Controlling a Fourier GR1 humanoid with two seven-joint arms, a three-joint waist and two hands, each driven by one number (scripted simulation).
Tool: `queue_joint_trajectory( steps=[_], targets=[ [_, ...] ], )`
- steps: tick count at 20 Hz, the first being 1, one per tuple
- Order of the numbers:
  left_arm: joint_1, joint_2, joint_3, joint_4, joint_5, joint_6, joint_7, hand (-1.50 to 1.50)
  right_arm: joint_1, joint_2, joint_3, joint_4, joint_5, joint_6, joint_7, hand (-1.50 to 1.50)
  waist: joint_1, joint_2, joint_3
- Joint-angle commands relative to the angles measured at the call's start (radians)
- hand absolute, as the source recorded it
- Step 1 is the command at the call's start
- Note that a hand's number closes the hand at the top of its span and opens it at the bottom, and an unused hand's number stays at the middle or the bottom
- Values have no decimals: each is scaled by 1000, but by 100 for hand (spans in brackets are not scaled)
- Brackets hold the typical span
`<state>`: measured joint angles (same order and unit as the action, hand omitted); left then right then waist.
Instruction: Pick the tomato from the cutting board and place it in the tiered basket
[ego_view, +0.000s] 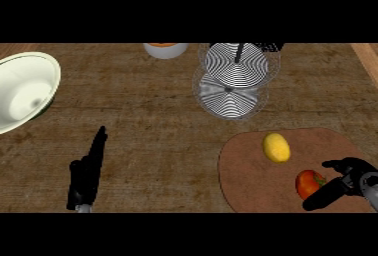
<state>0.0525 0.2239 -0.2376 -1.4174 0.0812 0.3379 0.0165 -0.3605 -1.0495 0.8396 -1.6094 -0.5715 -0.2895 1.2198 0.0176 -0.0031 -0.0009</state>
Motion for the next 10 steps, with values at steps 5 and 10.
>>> queue_joint_trajectory(
  steps=[5, 10],
  targets=[
    [33, -17, 3, 54, -4, -20, -42, 0, -47, 76, 20, 69, 51, -37, 170, 150, -7, 5, 0],
    [26, 1, 28, 16, 14, -40, 0, 0, -88, 151, 97, 72, 171, -29, 148, 150, 3, 5, 0]
  ],
)
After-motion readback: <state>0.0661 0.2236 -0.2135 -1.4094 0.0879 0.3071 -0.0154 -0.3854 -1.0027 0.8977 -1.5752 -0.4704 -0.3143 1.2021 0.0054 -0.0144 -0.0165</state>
